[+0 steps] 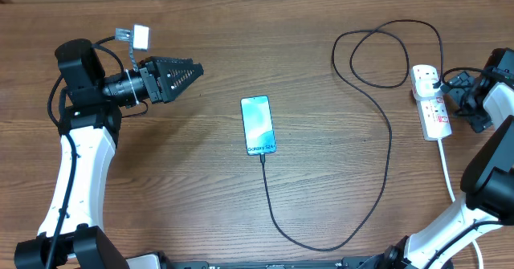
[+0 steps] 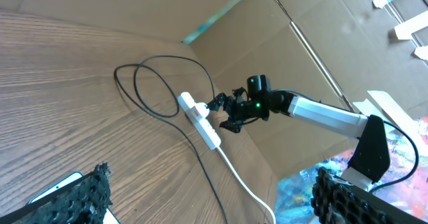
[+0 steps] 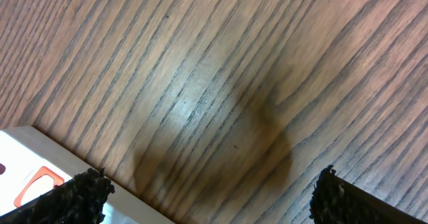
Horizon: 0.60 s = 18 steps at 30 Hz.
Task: Plug charger to phone and switch on socket
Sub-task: 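Press the power strip's switch down with the right gripper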
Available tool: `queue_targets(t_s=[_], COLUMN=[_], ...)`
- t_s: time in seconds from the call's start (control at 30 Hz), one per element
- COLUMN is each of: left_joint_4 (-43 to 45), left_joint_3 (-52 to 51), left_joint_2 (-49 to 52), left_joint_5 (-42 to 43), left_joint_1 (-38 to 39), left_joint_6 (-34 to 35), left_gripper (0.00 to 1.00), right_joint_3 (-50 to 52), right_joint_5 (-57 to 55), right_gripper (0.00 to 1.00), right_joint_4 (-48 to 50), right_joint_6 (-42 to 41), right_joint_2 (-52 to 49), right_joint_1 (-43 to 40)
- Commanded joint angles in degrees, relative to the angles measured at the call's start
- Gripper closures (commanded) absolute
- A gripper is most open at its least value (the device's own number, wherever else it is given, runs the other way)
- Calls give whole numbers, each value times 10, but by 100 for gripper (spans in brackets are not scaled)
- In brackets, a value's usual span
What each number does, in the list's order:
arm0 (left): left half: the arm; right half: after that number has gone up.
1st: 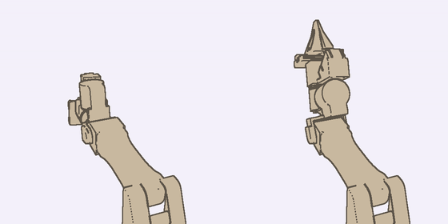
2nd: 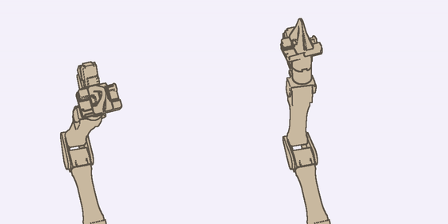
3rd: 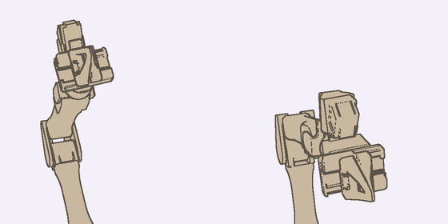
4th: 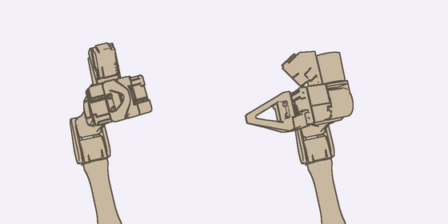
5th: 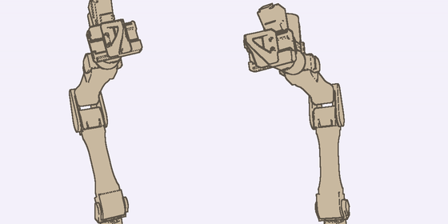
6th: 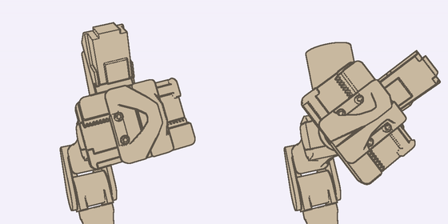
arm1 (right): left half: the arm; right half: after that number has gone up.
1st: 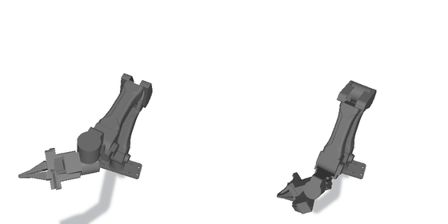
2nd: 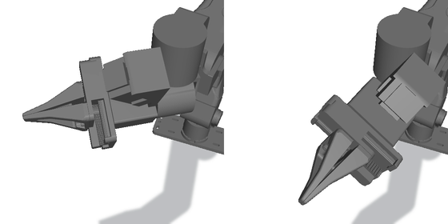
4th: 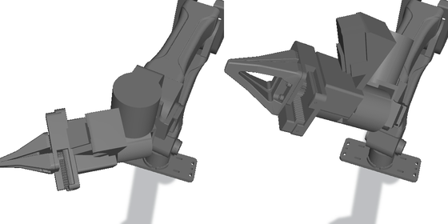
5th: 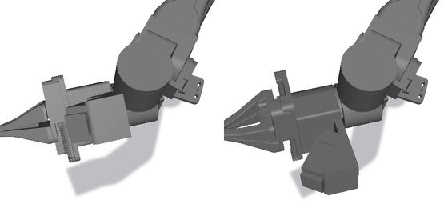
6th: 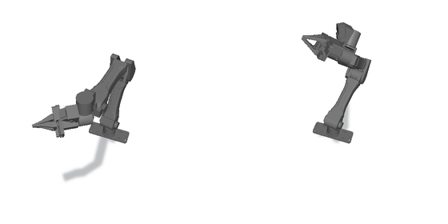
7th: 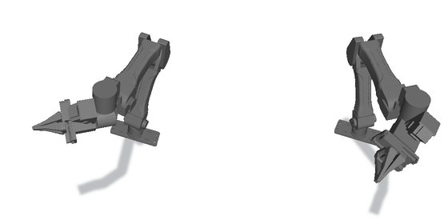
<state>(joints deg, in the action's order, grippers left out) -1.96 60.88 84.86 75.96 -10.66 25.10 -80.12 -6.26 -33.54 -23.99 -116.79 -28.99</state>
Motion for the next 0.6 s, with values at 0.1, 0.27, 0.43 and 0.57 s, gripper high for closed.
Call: queue_targets(t_s=[0.1, 0.27, 0.43, 0.57], left_joint_4=[0, 0, 0, 0], left_joint_3=[3, 3, 3, 3], left_joint_2=[-7, -7, -7, -7], left_joint_5=[-1, -1, -1, -1], left_joint_1=[-2, -2, -2, -2], left_joint_6=[0, 0, 0, 0], left_gripper=[0, 1, 0, 0], right_joint_3=[3, 3, 4, 3], right_joint_5=[15, 35, 39, 67], right_gripper=[0, 0, 0, 0], right_joint_4=[-16, -40, -60, -76], right_joint_6=[0, -1, -1, 0], right_joint_2=[-3, -3, -3, -3], right_joint_1=[6, 6, 8, 7])
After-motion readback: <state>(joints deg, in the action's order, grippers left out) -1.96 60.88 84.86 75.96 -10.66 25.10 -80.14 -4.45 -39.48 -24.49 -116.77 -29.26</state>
